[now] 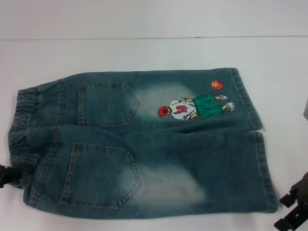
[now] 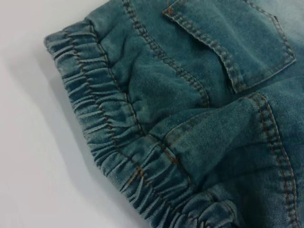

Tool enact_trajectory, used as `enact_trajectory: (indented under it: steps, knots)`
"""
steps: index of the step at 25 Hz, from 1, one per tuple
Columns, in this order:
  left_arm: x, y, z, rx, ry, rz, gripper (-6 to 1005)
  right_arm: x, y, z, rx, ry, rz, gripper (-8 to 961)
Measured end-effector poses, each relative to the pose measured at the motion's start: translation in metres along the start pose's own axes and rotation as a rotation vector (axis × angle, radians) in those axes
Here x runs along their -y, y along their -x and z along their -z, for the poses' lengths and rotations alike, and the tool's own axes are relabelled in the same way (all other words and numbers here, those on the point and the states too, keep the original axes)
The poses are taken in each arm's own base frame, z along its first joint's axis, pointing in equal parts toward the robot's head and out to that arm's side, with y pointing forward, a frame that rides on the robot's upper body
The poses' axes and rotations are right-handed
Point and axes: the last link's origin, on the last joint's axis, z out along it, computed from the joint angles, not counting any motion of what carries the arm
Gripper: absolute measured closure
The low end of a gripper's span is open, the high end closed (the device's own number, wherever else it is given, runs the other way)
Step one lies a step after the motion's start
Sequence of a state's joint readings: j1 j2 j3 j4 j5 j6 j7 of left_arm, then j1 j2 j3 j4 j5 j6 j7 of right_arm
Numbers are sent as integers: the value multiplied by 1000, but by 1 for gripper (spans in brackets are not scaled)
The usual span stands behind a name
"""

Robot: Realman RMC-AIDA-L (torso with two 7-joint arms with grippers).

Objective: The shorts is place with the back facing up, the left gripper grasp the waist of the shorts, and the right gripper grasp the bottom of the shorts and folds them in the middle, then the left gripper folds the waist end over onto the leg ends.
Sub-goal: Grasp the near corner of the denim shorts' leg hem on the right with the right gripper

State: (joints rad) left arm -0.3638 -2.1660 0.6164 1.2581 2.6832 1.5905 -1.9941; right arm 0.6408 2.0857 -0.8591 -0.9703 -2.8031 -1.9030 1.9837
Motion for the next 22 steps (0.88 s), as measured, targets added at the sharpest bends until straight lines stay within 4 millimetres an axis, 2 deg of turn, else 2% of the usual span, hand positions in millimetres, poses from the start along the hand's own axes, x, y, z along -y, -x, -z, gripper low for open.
enact_trajectory:
  steps: [6, 20, 22]
  knots:
    - [0, 1, 0, 0, -2, 3, 928, -1, 3, -7, 37, 29, 10, 90]
    - [0, 0, 0, -1, -1, 2, 927, -1, 9, -9, 102, 36, 51, 93]
    - [0, 0, -1, -1, -1, 1, 927, 0, 9, -10, 111, 36, 47, 162]
